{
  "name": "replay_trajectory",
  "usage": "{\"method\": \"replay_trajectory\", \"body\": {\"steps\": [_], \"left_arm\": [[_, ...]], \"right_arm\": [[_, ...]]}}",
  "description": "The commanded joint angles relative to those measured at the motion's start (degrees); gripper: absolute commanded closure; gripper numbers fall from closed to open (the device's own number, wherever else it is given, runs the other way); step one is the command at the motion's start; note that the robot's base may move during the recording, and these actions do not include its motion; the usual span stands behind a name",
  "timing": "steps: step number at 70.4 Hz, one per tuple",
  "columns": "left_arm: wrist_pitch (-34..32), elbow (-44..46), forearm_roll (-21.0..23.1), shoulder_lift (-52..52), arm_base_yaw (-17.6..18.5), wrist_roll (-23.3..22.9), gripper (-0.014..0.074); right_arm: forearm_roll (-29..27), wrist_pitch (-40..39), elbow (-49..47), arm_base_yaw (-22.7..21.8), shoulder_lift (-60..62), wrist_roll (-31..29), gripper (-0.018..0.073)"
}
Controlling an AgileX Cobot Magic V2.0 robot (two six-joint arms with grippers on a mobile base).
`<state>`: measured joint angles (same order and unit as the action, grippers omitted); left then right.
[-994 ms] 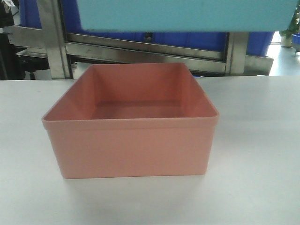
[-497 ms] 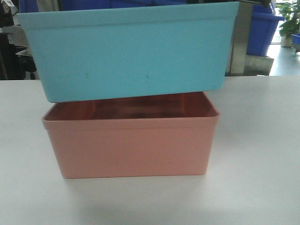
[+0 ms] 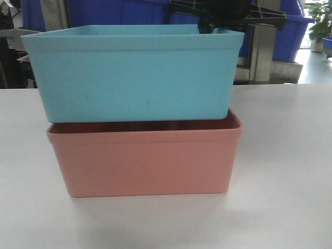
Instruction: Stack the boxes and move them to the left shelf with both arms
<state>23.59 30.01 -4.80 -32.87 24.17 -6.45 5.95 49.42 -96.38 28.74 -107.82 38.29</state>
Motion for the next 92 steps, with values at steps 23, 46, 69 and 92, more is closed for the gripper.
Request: {"method": "replay_trajectory", "body": {"steps": [23, 46, 69, 92], "left_arm": [[-4.3, 1.6, -0.2, 0.0, -0.2, 0.0, 0.0606], [-4.3, 1.6, -0.2, 0.0, -0.2, 0.0, 0.0606], [-4.3, 1.6, -0.2, 0.0, -0.2, 0.0, 0.0606], [-4.3, 1.6, -0.2, 0.0, -0.2, 0.0, 0.0606]], "right_arm": [[2.0, -3.4, 0.0, 0.1, 2.5, 0.7, 0.0522], [7.2, -3.9, -0.1, 0.1, 6.7, 0.7, 0.0522], [3.9, -5.5, 0.0, 0.1, 5.8, 0.7, 0.0522], [2.0, -6.2, 0.1, 0.1, 2.4, 0.7, 0.0522]]}}
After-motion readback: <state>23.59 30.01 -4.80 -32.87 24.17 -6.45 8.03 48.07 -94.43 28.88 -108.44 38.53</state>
